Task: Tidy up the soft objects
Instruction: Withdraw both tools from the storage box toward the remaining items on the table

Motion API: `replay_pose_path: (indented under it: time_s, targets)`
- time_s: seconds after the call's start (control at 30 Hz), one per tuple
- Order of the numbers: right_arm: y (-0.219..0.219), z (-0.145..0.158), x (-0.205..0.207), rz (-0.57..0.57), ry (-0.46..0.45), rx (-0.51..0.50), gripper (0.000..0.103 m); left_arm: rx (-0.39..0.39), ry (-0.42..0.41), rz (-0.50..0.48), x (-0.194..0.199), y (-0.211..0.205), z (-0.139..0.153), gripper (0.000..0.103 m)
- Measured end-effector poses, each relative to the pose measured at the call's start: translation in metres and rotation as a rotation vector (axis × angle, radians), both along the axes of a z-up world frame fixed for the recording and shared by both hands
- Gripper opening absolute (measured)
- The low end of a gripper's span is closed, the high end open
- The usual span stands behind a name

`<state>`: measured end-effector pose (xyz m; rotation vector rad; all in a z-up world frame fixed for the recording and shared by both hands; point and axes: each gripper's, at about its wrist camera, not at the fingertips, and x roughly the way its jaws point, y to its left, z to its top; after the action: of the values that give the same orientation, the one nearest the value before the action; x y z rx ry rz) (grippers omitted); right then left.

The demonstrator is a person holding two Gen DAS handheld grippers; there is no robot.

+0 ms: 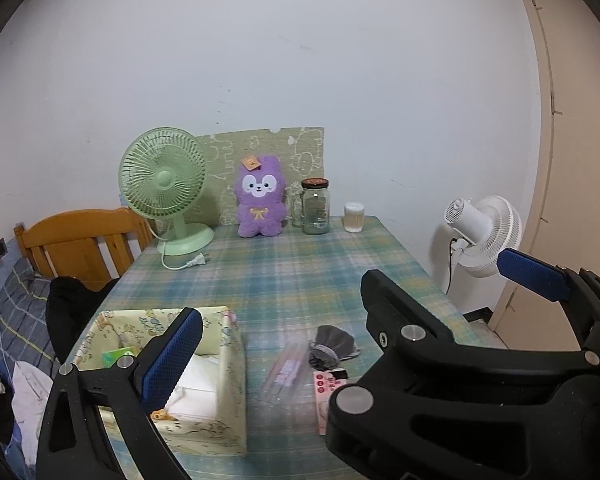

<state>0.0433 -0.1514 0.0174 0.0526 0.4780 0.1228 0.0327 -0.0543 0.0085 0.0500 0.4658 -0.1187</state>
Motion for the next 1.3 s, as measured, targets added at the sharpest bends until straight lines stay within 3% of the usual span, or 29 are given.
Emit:
replay_pose_path:
  time_s: [0.3,0.7,0.9,1.3]
  targets:
    - [-0.021,-0.017,0.008,-0.016,0.004,-0.006,0.103,-0.017,0.048,-0.023,0.011,-0.018,-0.018,0.100]
    - [-0.031,-0.060,0.021,0.003,0.033,-0.028,0.103,-0.049,0.090,-0.006,0.026,-0.029,-0.065,0.100]
    - [-0.036,-0.090,0.032,-0.025,0.091,-0.039,0.103,-0.044,0.158,0.001,0.038,-0.035,-0.092,0.100]
    - [-0.047,-0.134,0.047,-0.046,0.200,-0.024,0.102,-0.010,0.206,0.033,0.046,-0.047,-0.126,0.100]
